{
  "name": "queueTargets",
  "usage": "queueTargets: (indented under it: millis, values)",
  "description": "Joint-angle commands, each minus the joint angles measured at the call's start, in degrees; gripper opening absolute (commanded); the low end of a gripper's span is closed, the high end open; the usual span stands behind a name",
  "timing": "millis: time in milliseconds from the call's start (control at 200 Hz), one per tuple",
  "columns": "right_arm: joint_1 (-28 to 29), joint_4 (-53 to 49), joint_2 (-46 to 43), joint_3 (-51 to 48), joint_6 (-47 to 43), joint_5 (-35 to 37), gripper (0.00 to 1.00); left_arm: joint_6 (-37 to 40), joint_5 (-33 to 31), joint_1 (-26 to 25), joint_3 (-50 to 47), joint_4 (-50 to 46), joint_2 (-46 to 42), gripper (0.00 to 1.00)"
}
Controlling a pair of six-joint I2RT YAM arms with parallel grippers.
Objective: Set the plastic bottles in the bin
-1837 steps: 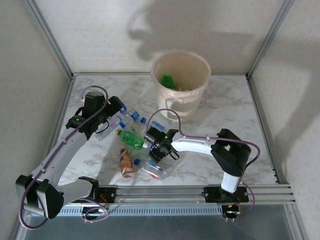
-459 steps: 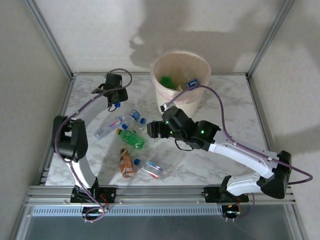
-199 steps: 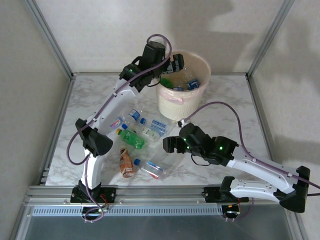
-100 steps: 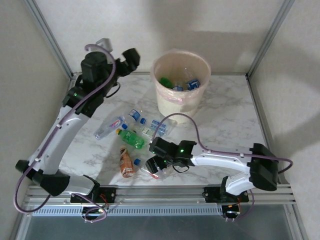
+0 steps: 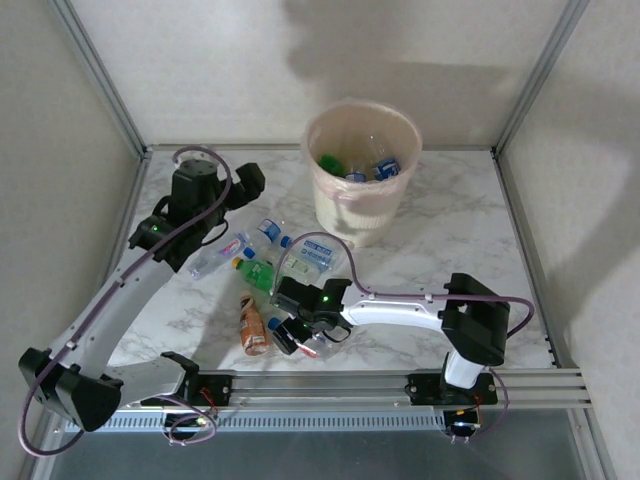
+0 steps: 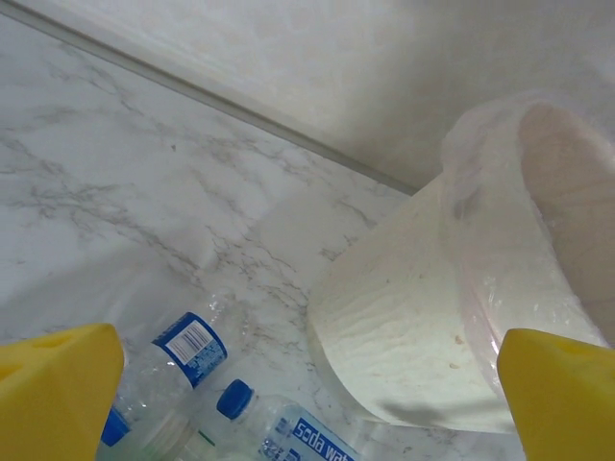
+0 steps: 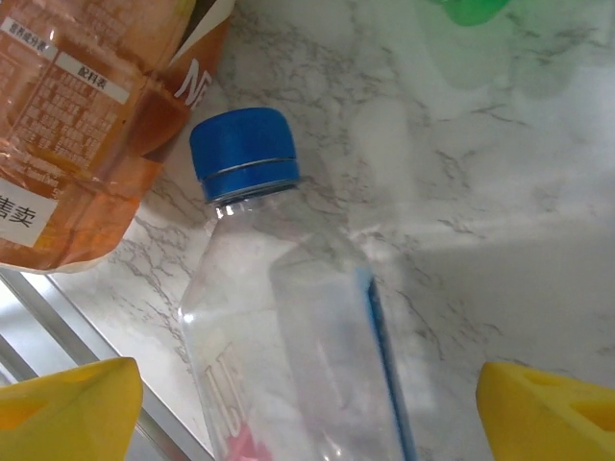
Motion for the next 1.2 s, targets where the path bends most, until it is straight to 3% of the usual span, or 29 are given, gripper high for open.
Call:
queueTargets:
  millis: [0,426,791,1001,1197]
  values:
    - [0.7,-1.8,2.5,2.2,-2.1,0.0,0.89,1.2,-3.8,0.3,-1.4,-0.1,-2.9,1.0]
    - [0.7,1.1,6.7,3.1,-2.6,2.3,0.8,-2.3,-3.4,1.2,-5.7,1.5,-4.7,0.98]
    - [0.7,3.0,6.1,2.5,-2.1,2.9,0.58,-4.4,-2.9,1.9,-7.0,-0.4,-4.1,0.96]
    - [0.7,2.0,0.2,3.8,-0.9,6.0,0.55,-4.5,-3.6,2.2,-7.1,-1.0,-4.5,0.96]
    - [0.2,-0.5,-9.9,8.6,0.6,13.2,0.55,-4.9,-4.0,2.4,-7.3,-2.4,-4.7,0.96]
